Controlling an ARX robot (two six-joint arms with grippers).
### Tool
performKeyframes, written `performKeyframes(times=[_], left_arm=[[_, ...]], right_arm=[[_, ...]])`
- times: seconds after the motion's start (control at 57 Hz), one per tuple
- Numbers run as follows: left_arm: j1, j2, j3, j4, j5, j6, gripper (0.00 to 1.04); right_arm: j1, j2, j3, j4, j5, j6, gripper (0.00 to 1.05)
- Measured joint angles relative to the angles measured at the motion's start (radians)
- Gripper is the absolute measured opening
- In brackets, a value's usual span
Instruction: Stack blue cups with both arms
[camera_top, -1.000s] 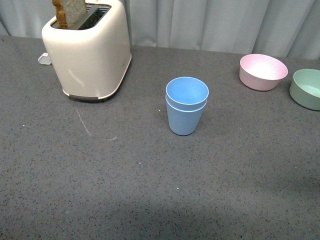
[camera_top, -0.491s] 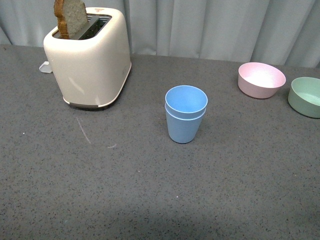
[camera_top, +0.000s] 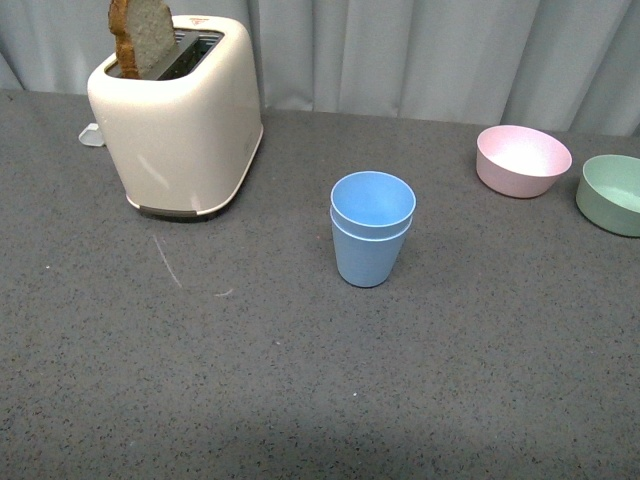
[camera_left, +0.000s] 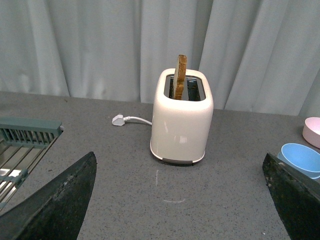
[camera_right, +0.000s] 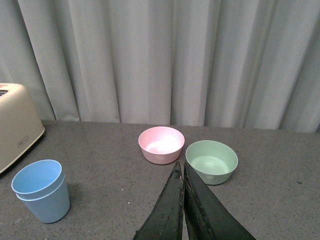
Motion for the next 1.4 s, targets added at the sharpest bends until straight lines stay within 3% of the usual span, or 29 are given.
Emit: performKeyframes(times=[0.667,0.772,0.965,1.351,1.404], left_arm=[[0.0,0.0,0.0,0.0,0.0,0.0,0.98],[0.0,0.0,0.0,0.0,0.0,0.0,0.98],[0.0,0.0,0.0,0.0,0.0,0.0,0.98],[0.0,0.0,0.0,0.0,0.0,0.0,0.98],[0.0,0.0,0.0,0.0,0.0,0.0,0.98]], right_arm=[[0.0,-0.208,0.0,-0.205,0.0,0.0,0.01],[0.0,-0.338,0.001,-0.37,-0.003,0.0,0.01],[0.0,-0.376,0.001,-0.38,-0.003,-0.001,0.01],[0.0,-0.377,0.001,-0.38,-0.003,-0.002,0.65],[0.0,-0.377,0.001,-0.38,-0.003,-0.002,0.77]])
